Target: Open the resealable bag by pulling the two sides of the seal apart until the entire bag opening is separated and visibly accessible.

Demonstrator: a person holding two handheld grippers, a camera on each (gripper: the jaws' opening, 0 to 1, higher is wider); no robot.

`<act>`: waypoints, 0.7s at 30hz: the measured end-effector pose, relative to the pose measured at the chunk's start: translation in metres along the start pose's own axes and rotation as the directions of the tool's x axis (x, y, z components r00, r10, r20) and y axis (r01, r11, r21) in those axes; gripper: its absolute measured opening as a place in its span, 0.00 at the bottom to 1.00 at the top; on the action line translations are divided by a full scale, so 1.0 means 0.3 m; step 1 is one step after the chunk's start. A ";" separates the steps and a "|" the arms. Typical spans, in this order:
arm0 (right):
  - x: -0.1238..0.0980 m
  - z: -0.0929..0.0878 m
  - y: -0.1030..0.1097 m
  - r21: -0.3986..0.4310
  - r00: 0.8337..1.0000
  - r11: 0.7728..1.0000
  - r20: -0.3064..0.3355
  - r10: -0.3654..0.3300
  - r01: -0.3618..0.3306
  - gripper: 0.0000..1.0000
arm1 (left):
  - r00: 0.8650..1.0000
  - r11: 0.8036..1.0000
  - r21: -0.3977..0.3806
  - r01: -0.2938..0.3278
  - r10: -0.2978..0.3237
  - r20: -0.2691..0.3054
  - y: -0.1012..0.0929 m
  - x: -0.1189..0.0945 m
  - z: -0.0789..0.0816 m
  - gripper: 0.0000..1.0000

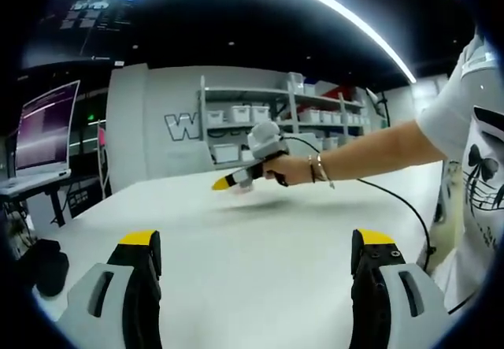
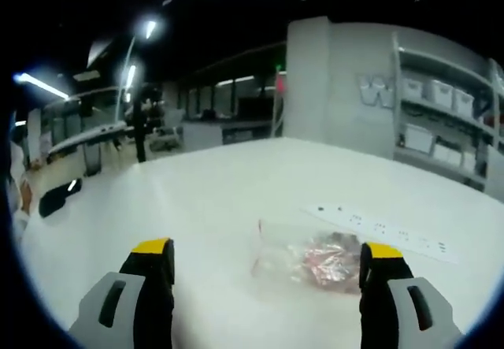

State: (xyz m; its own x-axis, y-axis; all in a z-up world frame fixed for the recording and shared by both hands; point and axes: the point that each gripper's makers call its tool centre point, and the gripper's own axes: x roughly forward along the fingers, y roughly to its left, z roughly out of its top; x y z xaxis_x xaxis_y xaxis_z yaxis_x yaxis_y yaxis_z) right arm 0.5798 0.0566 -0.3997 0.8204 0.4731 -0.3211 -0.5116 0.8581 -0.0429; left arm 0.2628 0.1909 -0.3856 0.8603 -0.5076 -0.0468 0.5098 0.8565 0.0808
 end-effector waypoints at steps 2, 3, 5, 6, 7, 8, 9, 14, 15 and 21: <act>-0.008 0.002 0.002 0.002 1.000 1.000 0.006 0.003 -0.003 1.00 | 1.000 1.000 0.002 0.000 0.000 0.002 -0.001 -0.001 0.003 1.00; -0.013 0.001 0.002 0.005 1.000 1.000 0.008 0.003 -0.003 1.00 | 1.000 1.000 0.001 0.001 -0.001 0.003 -0.002 -0.002 0.004 1.00; -0.022 0.000 -0.002 0.012 1.000 1.000 0.013 0.000 0.000 1.00 | 1.000 1.000 0.001 0.001 -0.001 0.004 -0.003 -0.005 0.005 1.00; -0.028 -0.001 -0.004 0.014 1.000 1.000 0.015 0.000 0.000 1.00 | 1.000 1.000 0.002 0.000 0.000 0.002 -0.003 -0.006 0.004 1.00; -0.033 -0.002 -0.007 0.017 1.000 1.000 0.017 -0.003 0.003 1.00 | 1.000 1.000 0.003 0.000 0.000 0.001 -0.004 -0.007 0.003 1.00; -0.039 -0.003 -0.011 0.020 1.000 1.000 0.019 -0.005 0.005 1.00 | 1.000 1.000 0.003 0.000 0.000 0.001 -0.004 -0.008 0.004 1.00; -0.046 -0.004 -0.015 0.024 1.000 1.000 0.022 -0.007 0.006 1.00 | 1.000 1.000 0.003 0.000 0.000 0.000 -0.005 -0.009 0.004 1.00; -0.088 -0.001 -0.032 0.054 0.999 0.999 0.043 -0.012 0.010 1.00 | 1.000 1.000 0.007 0.002 -0.002 0.004 -0.014 -0.010 0.012 1.00; -0.096 -0.001 -0.035 0.056 0.999 0.998 0.047 -0.014 0.011 1.00 | 1.000 1.000 0.008 0.004 -0.004 0.004 -0.018 -0.010 0.014 1.00; -0.148 -0.007 -0.050 0.066 0.998 0.998 0.065 -0.020 0.016 0.99 | 1.000 1.000 0.014 0.018 -0.018 0.002 -0.039 -0.005 0.019 1.00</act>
State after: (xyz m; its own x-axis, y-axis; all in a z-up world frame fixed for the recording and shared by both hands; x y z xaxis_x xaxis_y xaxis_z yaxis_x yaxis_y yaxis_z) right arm 0.5504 0.0223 -0.3868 0.8453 0.4677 -0.2584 -0.4806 0.8768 0.0147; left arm 0.2555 0.1812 -0.3809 0.8509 -0.5233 -0.0458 0.5252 0.8458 0.0935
